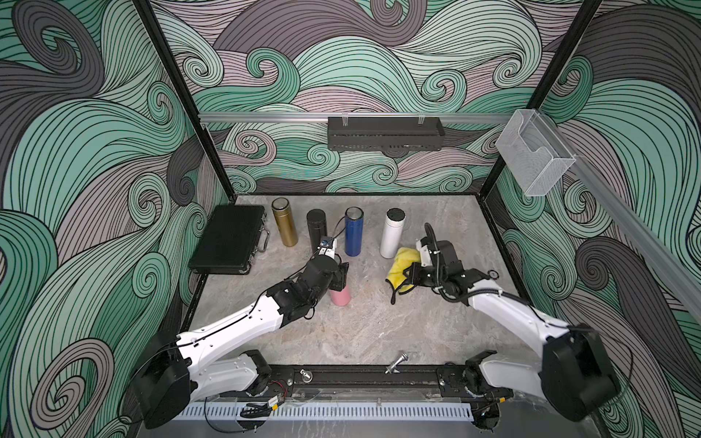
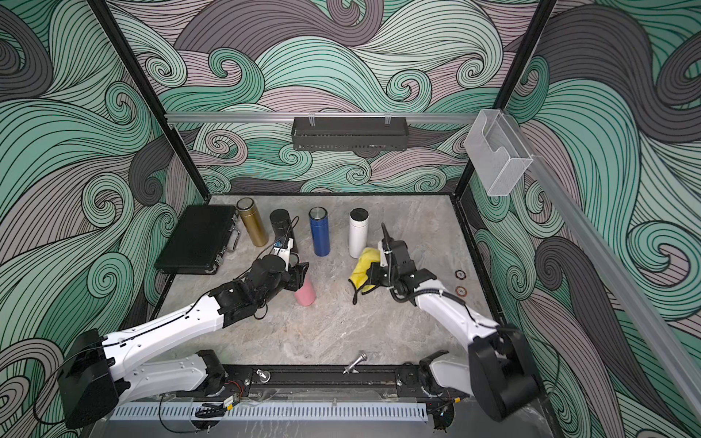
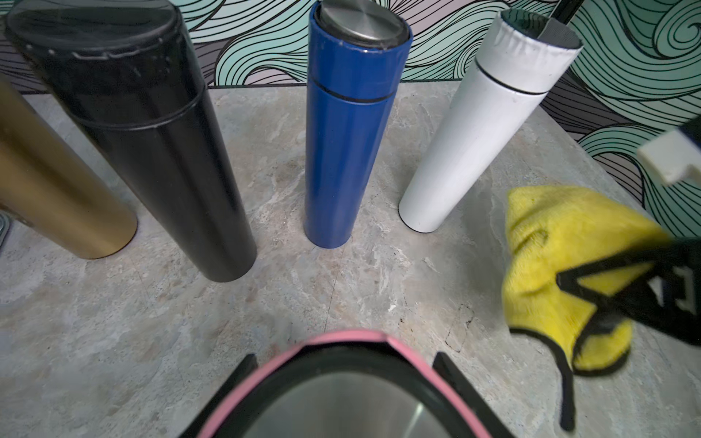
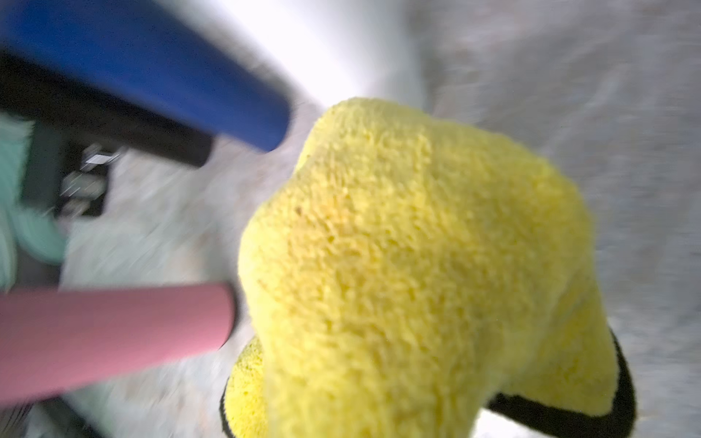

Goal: Wipe the surface of the thermos
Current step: Pick up the thermos from the center of the board, then wipe the dirt from the surface of the thermos.

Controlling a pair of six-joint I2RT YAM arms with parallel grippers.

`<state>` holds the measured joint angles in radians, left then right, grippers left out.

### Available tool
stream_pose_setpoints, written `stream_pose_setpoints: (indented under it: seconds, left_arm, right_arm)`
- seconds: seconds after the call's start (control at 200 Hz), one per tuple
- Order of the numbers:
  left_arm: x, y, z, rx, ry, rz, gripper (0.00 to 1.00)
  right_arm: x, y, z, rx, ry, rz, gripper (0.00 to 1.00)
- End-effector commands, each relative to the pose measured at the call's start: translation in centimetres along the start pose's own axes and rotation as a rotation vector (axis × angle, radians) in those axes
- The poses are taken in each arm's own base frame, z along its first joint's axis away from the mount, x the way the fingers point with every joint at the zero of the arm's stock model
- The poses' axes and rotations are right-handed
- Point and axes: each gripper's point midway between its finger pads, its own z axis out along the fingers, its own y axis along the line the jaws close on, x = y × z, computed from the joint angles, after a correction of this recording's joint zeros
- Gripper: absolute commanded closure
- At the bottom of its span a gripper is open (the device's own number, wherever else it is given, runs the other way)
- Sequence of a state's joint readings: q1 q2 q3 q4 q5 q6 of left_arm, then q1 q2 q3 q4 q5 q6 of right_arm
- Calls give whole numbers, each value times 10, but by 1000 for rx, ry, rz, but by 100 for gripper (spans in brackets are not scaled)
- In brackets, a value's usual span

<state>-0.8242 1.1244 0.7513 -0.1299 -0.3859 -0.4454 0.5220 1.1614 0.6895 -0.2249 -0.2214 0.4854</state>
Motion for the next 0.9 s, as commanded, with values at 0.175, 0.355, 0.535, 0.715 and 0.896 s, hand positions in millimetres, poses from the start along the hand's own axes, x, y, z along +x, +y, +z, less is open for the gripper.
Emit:
stream_pose_setpoints:
  seconds: [0.175, 0.355, 0.535, 0.715, 0.896]
  left_arm:
    - [-44, -1, -18, -22, -62, -179, 100]
    - [-49, -7, -21, 10, -57, -237, 100]
    - [-55, -12, -27, 45, -69, -266, 100]
    - [-61, -16, -28, 65, -76, -279, 100]
    - [-62, -13, -24, 19, -61, -318, 100]
  right_arm:
    - [24, 117, -13, -237, -17, -255, 100]
    - [6, 152, 6, -263, -100, -298, 100]
    - [37, 130, 34, -194, -14, -272, 100]
    - [69, 87, 37, -69, 61, -240, 100]
    - [37, 123, 13, -167, -52, -281, 100]
